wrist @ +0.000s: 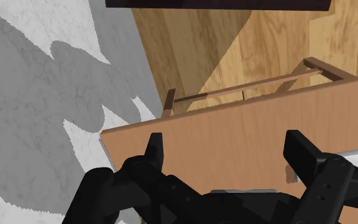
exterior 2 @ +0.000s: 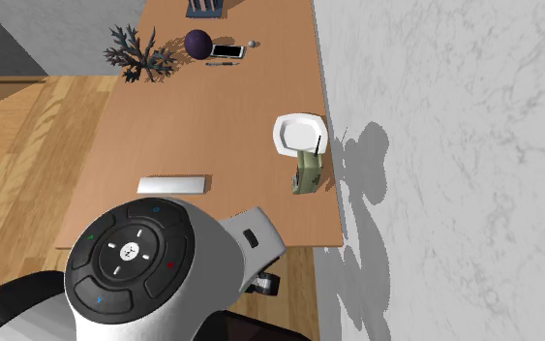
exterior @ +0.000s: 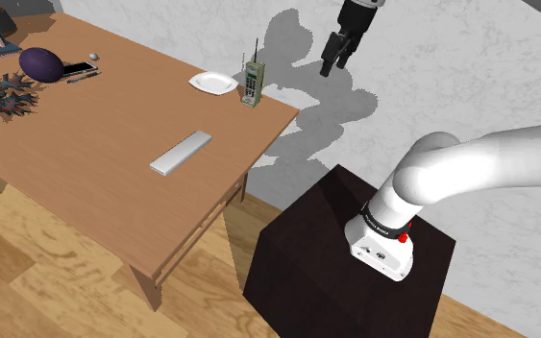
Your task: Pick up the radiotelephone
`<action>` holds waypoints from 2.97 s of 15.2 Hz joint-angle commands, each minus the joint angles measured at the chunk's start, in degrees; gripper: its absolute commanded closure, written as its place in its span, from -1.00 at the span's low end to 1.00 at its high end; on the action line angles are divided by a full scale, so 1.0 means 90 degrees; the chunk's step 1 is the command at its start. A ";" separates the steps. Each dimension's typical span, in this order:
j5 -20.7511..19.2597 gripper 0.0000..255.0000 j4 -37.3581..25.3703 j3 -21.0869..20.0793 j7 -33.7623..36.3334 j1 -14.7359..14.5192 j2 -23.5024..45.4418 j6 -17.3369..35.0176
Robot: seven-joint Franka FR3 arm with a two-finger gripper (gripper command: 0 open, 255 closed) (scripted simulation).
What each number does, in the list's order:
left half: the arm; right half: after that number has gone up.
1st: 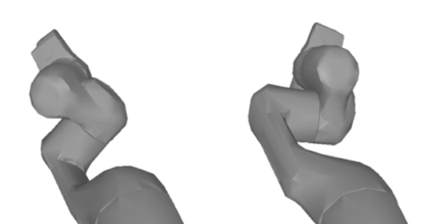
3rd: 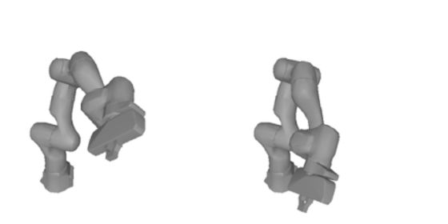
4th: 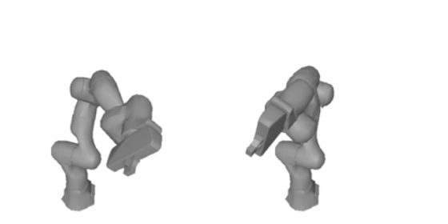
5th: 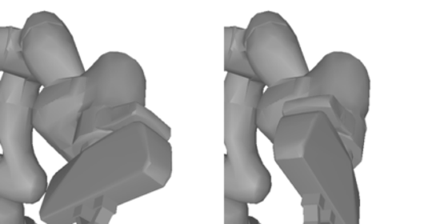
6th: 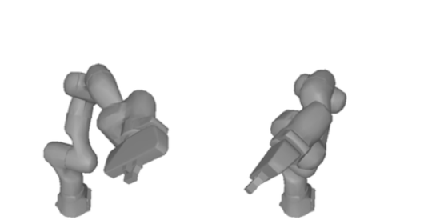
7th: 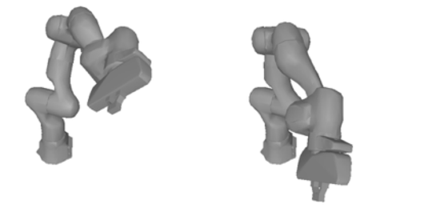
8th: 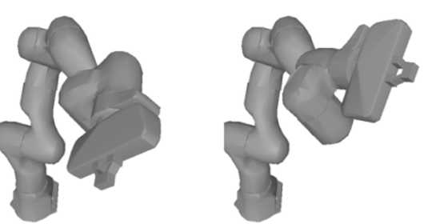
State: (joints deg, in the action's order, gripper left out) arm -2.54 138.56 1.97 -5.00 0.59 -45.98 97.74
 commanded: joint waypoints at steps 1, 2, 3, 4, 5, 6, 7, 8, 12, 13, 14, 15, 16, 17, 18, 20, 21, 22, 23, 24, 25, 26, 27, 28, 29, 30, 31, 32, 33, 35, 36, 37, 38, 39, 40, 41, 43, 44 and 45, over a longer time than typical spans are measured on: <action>0.0000 -1.00 0.0000 0.0000 0.0000 0.0000 0.0000 0.0000; 0.0054 -1.00 -0.0132 -0.0054 0.0188 0.0031 0.0286 0.0115; 0.0104 -1.00 -0.0274 -0.0104 0.0372 0.0064 0.0572 0.0222; 0.0150 -1.00 -0.0424 -0.0150 0.0554 0.0099 0.0858 0.0320; 0.0191 -1.00 -0.0584 -0.0192 0.0733 0.0132 0.1144 0.0410; 0.0229 -1.00 -0.0752 -0.0232 0.0908 0.0169 0.1429 0.0490; 0.0263 -1.00 -0.0928 -0.0266 0.1083 0.0204 0.1713 0.0562; 0.0293 -1.00 -0.1113 -0.0297 0.1254 0.0240 0.1996 0.0626; 0.0387 -1.00 -0.1926 -0.0374 0.1917 0.0370 0.3114 0.0794; 0.0405 -1.00 -0.2148 -0.0381 0.2076 0.0398 0.3391 0.0815; 0.0422 -1.00 -0.2377 -0.0385 0.2233 0.0426 0.3666 0.0829; 0.0439 -1.00 -0.2613 -0.0384 0.2387 0.0452 0.3939 0.0834; 0.0456 -1.00 -0.2857 -0.0378 0.2538 0.0477 0.4212 0.0832; 0.0474 -1.00 -0.3107 -0.0369 0.2685 0.0500 0.4485 0.0822; 0.0492 -1.00 -0.3366 -0.0356 0.2830 0.0523 0.4757 0.0804; 0.0535 -1.00 -0.3907 -0.0318 0.3108 0.0566 0.5301 0.0746; 0.0559 -1.00 -0.4190 -0.0295 0.3243 0.0587 0.5574 0.0705; 0.0586 -1.00 -0.4482 -0.0267 0.3374 0.0607 0.5847 0.0657; 0.0616 -1.00 -0.4785 -0.0239 0.3502 0.0630 0.6123 0.0601; 0.0649 -1.00 -0.5098 -0.0209 0.3628 0.0654 0.6401 0.0536; 0.0685 -1.00 -0.5423 -0.0177 0.3751 0.0680 0.6682 0.0463; 0.0723 -1.00 -0.5761 -0.0145 0.3872 0.0708 0.6968 0.0380; 0.0765 -1.00 -0.6114 -0.0112 0.3993 0.0739 0.7258 0.0288; 0.0809 -1.00 -0.6485 -0.0079 0.4112 0.0774 0.7556 0.0186; 0.0829 -1.00 -0.6650 -0.0066 0.4163 0.0791 0.7685 0.0138; 0.0830 -1.00 -0.6565 -0.0067 0.4157 0.0790 0.7686 0.0223; 0.0831 -1.00 -0.6480 -0.0067 0.4151 0.0789 0.7687 0.0309; 0.0832 -1.00 -0.6400 -0.0068 0.4145 0.0788 0.7690 0.0392; 0.0834 -1.00 -0.6326 -0.0068 0.4139 0.0787 0.7697 0.0473; 0.0837 -1.00 -0.6178 -0.0069 0.4128 0.0785 0.7712 0.0636; 0.0839 -1.00 -0.6107 -0.0069 0.4122 0.0784 0.7722 0.0717; 0.0840 -1.00 -0.6065 -0.0070 0.4118 0.0783 0.7727 0.0763; 0.0840 -1.00 -0.6067 -0.0070 0.4118 0.0783 0.7728 0.0763; 0.0841 1.00 -0.6068 -0.0069 0.4114 0.0786 0.7731 0.0763; 0.0841 1.00 -0.6076 -0.0068 0.4114 0.0786 0.7737 0.0762; 0.0841 1.00 -0.6086 -0.0068 0.4112 0.0787 0.7742 0.0758; 0.0841 1.00 -0.6078 -0.0068 0.4111 0.0788 0.7737 0.0760; 0.0841 1.00 -0.6077 -0.0068 0.4111 0.0788 0.7738 0.0762; 0.0841 1.00 -0.6084 -0.0069 0.4114 0.0786 0.7741 0.0758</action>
State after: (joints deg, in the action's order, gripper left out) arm 5.02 83.73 1.36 32.02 7.67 23.62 104.60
